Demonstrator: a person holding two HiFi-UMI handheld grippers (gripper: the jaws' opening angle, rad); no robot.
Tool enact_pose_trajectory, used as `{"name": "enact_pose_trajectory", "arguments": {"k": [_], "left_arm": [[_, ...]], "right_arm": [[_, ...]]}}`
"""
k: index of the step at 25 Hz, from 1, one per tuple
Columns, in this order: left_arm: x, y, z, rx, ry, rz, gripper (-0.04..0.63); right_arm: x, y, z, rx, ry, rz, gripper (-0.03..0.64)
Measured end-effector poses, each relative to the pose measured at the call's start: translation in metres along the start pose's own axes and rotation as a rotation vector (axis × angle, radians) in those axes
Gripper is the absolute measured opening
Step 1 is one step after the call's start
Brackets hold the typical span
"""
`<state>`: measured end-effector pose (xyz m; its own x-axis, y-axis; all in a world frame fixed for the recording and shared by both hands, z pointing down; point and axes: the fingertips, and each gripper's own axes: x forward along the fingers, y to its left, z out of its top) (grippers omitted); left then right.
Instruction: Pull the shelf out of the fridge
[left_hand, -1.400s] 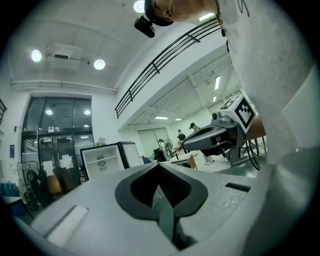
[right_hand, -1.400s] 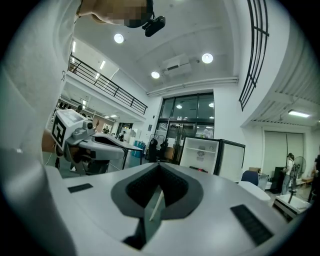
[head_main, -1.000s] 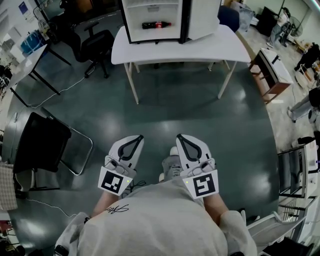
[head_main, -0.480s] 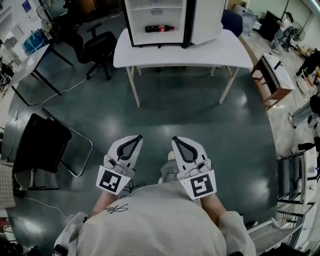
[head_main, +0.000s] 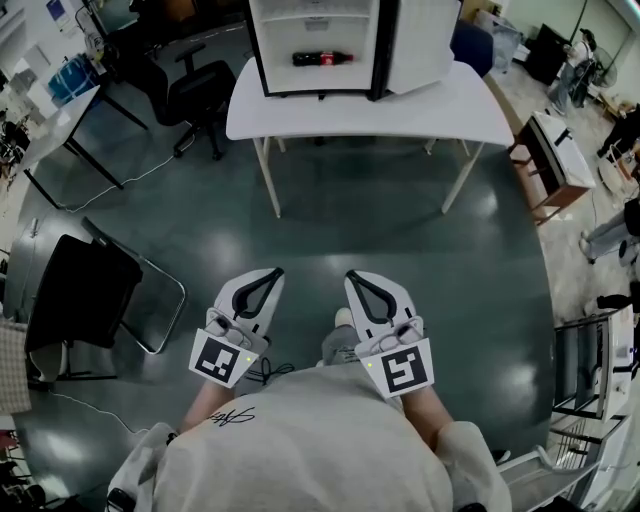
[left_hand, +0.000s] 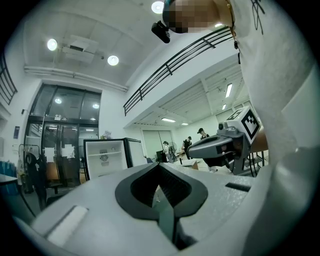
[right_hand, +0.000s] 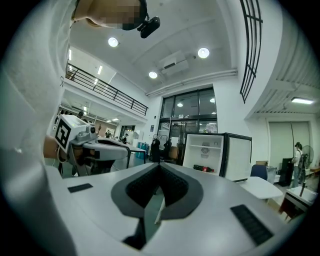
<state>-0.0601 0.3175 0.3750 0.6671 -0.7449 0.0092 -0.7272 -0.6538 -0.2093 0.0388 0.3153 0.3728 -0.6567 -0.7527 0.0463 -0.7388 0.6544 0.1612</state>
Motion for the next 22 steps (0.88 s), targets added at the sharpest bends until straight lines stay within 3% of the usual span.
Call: {"name": "enact_pose_trajectory", "arguments": {"k": [22], "left_arm": [[0.093, 0.070, 0.004, 0.018, -0.022, 0.032, 0.005]], "right_arm": [[0.080, -0.093, 0.010, -0.032, -0.030, 0.022, 0.012]]}}
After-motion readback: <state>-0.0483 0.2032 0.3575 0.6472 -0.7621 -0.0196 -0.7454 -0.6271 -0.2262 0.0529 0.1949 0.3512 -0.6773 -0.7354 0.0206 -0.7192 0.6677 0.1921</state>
